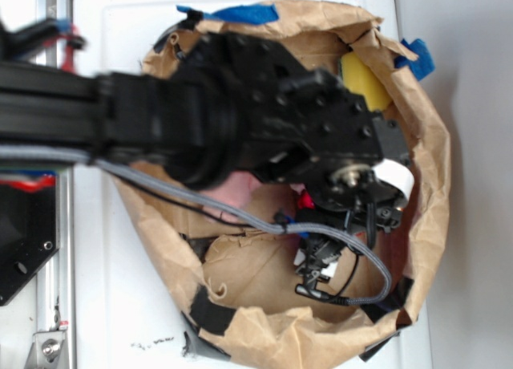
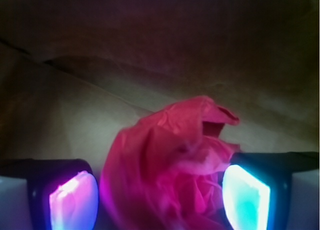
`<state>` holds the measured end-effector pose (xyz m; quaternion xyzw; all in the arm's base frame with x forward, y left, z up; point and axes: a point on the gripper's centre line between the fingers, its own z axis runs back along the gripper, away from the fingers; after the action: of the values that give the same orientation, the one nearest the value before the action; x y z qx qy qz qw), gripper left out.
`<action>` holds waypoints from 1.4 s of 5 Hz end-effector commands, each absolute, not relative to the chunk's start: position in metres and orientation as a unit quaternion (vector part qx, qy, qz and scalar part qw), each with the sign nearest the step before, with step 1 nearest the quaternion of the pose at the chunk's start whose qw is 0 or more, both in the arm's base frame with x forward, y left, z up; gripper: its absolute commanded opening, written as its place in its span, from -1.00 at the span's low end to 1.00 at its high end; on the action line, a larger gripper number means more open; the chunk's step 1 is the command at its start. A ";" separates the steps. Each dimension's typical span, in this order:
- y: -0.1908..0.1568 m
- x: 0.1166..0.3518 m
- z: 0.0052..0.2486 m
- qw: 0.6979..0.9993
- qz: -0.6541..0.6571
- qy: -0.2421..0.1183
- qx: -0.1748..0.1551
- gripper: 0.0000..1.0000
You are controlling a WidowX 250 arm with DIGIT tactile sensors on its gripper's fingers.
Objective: Grab the red paper.
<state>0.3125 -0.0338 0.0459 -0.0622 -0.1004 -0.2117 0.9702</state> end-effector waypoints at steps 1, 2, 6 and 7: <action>-0.044 0.326 0.060 0.966 -0.213 -0.134 -0.063 -1.00; -0.038 0.323 0.082 0.964 -0.202 -0.156 -0.078 -1.00; 0.001 0.281 0.174 0.971 -0.120 -0.181 -0.103 -1.00; 0.008 0.271 0.183 0.984 -0.083 -0.137 -0.077 -1.00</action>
<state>0.2652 0.0090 0.1592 -0.0896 -0.0973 -0.0825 0.9878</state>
